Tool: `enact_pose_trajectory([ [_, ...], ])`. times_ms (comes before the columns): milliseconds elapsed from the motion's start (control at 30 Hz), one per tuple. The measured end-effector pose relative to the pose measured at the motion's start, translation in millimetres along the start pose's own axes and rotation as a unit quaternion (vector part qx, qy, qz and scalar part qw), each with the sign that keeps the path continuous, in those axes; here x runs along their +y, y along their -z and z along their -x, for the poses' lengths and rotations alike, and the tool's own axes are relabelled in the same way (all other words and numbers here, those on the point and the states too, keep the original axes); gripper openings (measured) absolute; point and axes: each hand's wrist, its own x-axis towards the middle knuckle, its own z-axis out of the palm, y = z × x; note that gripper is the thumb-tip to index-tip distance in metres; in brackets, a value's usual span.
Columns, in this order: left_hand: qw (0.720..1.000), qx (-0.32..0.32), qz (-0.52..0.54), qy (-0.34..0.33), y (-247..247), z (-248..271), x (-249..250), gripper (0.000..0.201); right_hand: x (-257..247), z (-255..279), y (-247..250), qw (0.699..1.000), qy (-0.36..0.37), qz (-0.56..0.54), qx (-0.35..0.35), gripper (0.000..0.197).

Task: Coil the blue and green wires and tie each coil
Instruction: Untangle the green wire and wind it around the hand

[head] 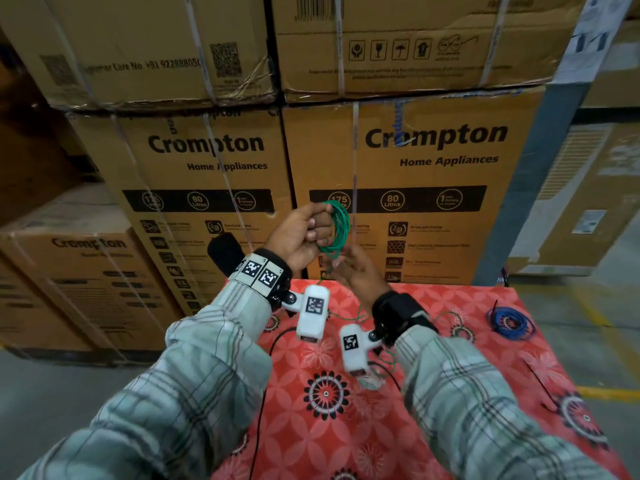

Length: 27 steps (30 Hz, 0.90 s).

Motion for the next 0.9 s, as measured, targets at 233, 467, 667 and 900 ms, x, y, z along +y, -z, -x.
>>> enact_pose_trajectory([
  [233,0.982,0.130,0.074,-0.112,20.6,-9.5,32.2,0.023,39.7,30.0,-10.3,0.987,-0.140,-0.078,-0.008,0.014],
  [467,0.997,0.074,0.012,-0.028,18.2,1.0,19.0,0.023,10.7,-7.2,-2.9,0.964,0.044,0.250,0.076,0.054],
  [667,0.999,0.011,0.031,0.017,8.5,11.2,15.4,0.022,-17.8,-40.9,-9.0,0.976,0.058,0.196,0.079,0.076],
  [900,0.973,0.153,0.068,-0.156,30.6,1.0,39.2,0.020,38.2,11.2,-36.6,0.994,-0.087,-0.065,0.004,0.011],
])
